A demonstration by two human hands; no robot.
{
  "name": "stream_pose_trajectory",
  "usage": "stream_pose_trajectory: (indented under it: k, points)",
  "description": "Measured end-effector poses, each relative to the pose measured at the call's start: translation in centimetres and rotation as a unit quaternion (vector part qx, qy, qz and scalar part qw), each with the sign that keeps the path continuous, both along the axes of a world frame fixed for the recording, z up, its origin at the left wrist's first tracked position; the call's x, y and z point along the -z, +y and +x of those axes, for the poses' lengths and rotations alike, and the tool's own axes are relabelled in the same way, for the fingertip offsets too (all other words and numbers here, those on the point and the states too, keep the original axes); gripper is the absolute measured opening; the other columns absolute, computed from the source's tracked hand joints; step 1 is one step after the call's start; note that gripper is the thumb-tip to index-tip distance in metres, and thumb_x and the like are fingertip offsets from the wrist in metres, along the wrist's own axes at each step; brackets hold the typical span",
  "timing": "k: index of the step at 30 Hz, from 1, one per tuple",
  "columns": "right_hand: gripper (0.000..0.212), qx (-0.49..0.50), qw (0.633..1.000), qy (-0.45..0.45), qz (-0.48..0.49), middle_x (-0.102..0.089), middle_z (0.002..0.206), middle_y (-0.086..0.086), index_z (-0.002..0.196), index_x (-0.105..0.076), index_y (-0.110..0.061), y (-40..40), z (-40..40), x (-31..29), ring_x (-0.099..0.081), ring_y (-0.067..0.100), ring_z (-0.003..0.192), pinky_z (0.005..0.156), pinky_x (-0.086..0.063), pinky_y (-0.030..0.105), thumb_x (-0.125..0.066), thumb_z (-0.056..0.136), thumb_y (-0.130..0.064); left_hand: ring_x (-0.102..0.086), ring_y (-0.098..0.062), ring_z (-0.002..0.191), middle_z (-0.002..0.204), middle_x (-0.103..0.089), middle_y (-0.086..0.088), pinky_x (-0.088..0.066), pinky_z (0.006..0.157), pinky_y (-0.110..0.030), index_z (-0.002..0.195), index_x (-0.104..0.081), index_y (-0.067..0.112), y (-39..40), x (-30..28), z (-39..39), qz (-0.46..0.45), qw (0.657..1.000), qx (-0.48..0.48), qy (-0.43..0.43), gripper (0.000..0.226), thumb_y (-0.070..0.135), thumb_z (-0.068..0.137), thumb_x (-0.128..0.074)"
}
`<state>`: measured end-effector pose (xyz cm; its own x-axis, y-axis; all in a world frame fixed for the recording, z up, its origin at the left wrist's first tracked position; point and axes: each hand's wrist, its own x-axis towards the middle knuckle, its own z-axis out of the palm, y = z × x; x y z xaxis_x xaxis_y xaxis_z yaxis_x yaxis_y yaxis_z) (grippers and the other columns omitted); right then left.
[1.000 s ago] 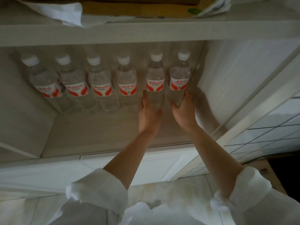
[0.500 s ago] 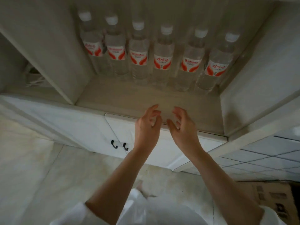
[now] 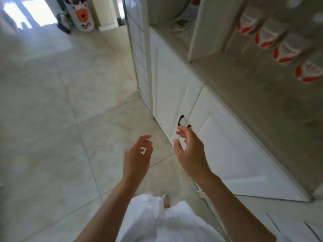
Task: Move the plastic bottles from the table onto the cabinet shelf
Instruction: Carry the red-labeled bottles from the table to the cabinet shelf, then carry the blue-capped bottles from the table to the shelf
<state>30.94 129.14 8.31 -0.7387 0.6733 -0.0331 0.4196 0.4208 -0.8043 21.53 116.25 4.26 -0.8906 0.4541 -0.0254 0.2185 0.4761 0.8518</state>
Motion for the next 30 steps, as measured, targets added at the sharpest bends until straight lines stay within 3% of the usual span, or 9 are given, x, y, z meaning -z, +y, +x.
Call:
stream_pose_trajectory:
  k: [4,10,15,20,30]
  points:
    - [0.034,-0.124,0.992,-0.020,0.016,-0.062,0.116,0.003,0.124,-0.053,-0.011,-5.3,-3.0,0.8,-0.057,0.013,0.109,0.094,-0.040,0.016,-0.057,0.090,-0.012,-0.069,-0.015,0.077,0.087,-0.074,0.001,-0.057,0.073,-0.037,0.104,-0.069,0.018,-7.0,0.5,-0.6,-0.032,0.995,-0.088,0.027,0.017,0.010,0.089,-0.063]
    - [0.031,-0.304,0.951,-0.028,0.048,-0.066,0.108,0.002,0.118,-0.058,-0.010,-16.6,-7.3,2.0,-0.061,0.012,0.100,0.091,-0.043,0.018,-0.060,0.087,-0.010,-0.067,-0.013,0.077,0.087,-0.073,-0.002,-0.056,0.073,-0.035,0.103,-0.070,0.013,-20.4,1.2,0.6,-0.070,0.967,-0.242,0.042,0.015,0.012,0.089,-0.063]
    - [0.031,-0.413,0.910,-0.009,0.038,-0.067,0.106,0.001,0.117,-0.060,-0.008,-29.0,-9.8,2.6,-0.062,0.008,0.097,0.090,-0.049,0.024,-0.060,0.087,-0.009,-0.067,-0.014,0.078,0.087,-0.073,-0.001,-0.056,0.074,-0.033,0.103,-0.070,0.013,-33.4,1.2,2.8,-0.089,0.931,-0.352,0.026,0.015,0.012,0.090,-0.062]
    - [0.031,-0.503,0.863,-0.024,0.032,-0.068,0.107,0.002,0.120,-0.058,-0.009,-40.6,-11.2,3.4,-0.059,0.007,0.096,0.087,-0.039,0.015,-0.059,0.088,-0.010,-0.067,-0.013,0.080,0.089,-0.073,-0.001,-0.055,0.076,-0.031,0.105,-0.068,0.013,-45.1,1.5,4.9,-0.109,0.893,-0.436,0.003,0.016,0.016,0.092,-0.060]
    - [0.030,-0.658,0.750,-0.070,0.031,-0.065,0.109,-0.001,0.119,-0.056,-0.014,-57.8,-13.5,5.3,-0.060,0.010,0.104,0.084,-0.037,0.015,-0.058,0.090,-0.015,-0.066,-0.009,0.083,0.086,-0.072,0.005,-0.055,0.079,-0.029,0.104,-0.068,0.019,-57.9,2.6,7.2,-0.074,0.792,-0.600,-0.080,0.016,0.020,0.093,-0.057]
